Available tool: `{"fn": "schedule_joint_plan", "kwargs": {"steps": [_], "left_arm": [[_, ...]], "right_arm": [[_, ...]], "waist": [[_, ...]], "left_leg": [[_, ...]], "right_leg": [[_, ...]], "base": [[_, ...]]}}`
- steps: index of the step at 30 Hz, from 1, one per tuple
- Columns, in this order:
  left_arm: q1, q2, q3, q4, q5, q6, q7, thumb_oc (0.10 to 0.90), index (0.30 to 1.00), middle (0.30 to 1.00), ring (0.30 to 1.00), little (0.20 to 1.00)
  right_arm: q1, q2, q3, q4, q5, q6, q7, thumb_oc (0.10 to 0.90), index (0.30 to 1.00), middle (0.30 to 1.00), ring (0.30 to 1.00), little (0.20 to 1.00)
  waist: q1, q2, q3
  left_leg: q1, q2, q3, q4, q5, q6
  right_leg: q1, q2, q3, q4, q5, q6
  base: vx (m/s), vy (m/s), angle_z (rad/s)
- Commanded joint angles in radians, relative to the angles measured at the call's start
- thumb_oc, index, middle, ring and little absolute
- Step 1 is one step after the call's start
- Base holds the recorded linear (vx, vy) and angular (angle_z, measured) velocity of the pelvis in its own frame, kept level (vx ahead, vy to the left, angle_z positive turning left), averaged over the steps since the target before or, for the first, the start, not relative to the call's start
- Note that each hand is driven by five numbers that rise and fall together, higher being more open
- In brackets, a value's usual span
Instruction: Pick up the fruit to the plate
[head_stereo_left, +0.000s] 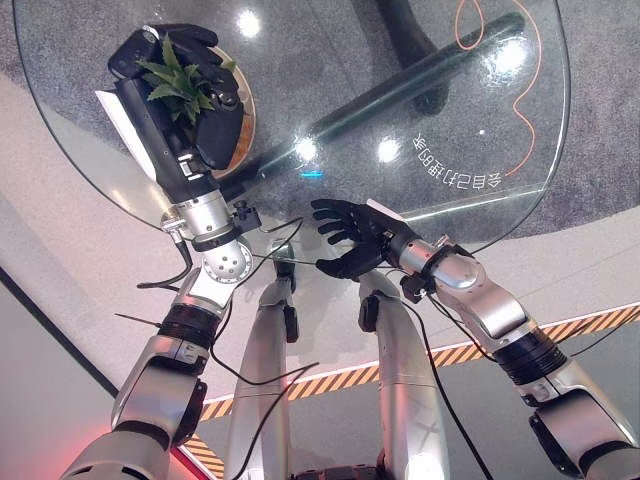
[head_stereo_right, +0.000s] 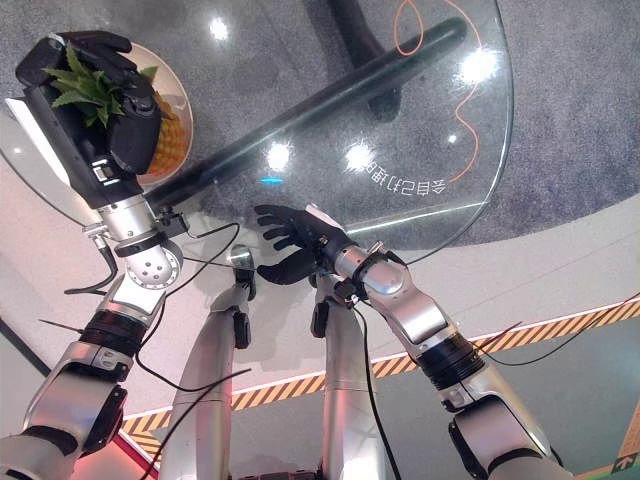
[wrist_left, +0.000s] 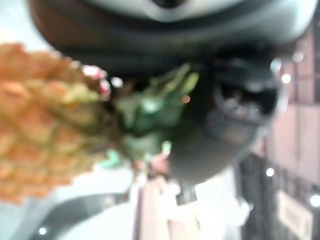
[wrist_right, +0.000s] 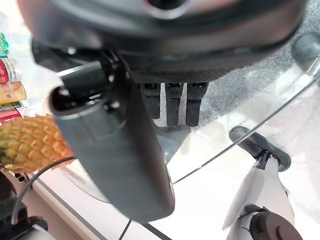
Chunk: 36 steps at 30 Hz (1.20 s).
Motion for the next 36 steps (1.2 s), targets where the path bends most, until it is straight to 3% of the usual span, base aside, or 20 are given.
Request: {"fn": "schedule_joint_plan", "kwargs": {"steps": [1, 13, 26, 36], "left_arm": [[-0.086, 0.035, 0.033, -0.076, 0.085, -0.085, 0.063, 0.1, 0.3, 0.3, 0.3, 0.2], [-0.118, 0.073, 0.005, 0.022, 0.049, -0.032, 0.126, 0.1, 0.3, 0.3, 0.3, 0.2], [-0.132, 0.1, 0.0, 0.075, 0.066, -0.025, 0.181, 0.1, 0.3, 0.3, 0.3, 0.2], [-0.147, 0.105, -0.008, 0.106, -0.029, -0.005, 0.128, 0.1, 0.3, 0.3, 0.3, 0.2]], "right_arm": [[0.041, -0.015, 0.024, -0.056, 0.023, -0.018, 0.038, 0.8, 0.9, 0.9, 0.9, 0.9], [0.034, -0.016, 0.033, -0.04, 0.022, -0.04, 0.04, 0.8, 0.9, 0.9, 0.9, 0.9], [0.019, -0.017, 0.042, -0.03, 0.029, -0.043, 0.026, 0.8, 0.9, 0.9, 0.9, 0.9], [0.0, -0.013, 0.046, -0.012, 0.035, -0.05, 0.017, 0.8, 0.9, 0.9, 0.9, 0.9]], "waist": [[0.016, 0.039, -0.024], [0.006, 0.035, -0.024], [0.01, 0.034, -0.024], [0.015, 0.029, -0.024]], "left_leg": [[0.027, -0.097, 0.034, -0.051, 0.004, -0.016], [0.007, -0.092, 0.034, -0.056, 0.015, -0.025], [0.003, -0.09, 0.03, -0.068, 0.026, -0.028], [-0.007, -0.09, 0.02, -0.067, 0.027, -0.03]], "right_leg": [[0.033, 0.101, -0.032, -0.017, 0.055, 0.038], [0.01, 0.103, -0.03, -0.02, 0.064, 0.042], [0.003, 0.1, -0.04, -0.018, 0.067, 0.044], [-0.007, 0.1, -0.045, -0.015, 0.068, 0.047]], "base": [[0.0, 0.0, 0.0], [0.0, 0.0, 0.0], [0.0, 0.0, 0.0], [0.0, -0.001, 0.04]]}}
